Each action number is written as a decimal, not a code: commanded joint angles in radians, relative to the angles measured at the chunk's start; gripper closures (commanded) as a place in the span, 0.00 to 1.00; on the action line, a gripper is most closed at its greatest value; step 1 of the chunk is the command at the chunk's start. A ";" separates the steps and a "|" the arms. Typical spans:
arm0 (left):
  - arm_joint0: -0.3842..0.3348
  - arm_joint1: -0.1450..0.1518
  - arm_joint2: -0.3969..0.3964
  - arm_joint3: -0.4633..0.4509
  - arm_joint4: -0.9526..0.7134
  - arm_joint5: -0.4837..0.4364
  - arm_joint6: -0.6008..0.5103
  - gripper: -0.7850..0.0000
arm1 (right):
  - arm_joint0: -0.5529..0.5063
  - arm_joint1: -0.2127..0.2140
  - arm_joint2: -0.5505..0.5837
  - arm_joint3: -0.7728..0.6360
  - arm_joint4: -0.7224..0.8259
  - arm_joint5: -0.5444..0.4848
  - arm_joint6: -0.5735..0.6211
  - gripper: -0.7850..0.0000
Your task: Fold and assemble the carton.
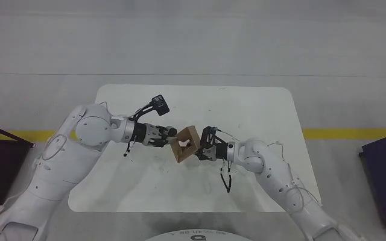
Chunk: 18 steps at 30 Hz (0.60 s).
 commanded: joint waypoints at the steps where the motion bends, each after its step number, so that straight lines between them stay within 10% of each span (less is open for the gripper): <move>1: -0.001 0.002 0.003 -0.008 -0.007 -0.004 -0.010 0.73 | 0.004 -0.001 -0.002 0.004 0.003 -0.006 -0.006 1.00; 7: -0.012 0.004 0.011 -0.013 -0.008 0.002 0.005 0.46 | 0.014 -0.003 -0.007 0.013 -0.005 -0.019 -0.017 1.00; 11: -0.013 0.006 0.001 -0.011 -0.005 0.011 0.041 0.01 | 0.018 -0.004 -0.008 0.019 -0.004 -0.021 -0.019 1.00; 18: 0.027 0.013 -0.050 -0.008 -0.041 0.056 0.158 0.00 | 0.022 -0.004 -0.004 0.030 0.010 -0.041 -0.040 1.00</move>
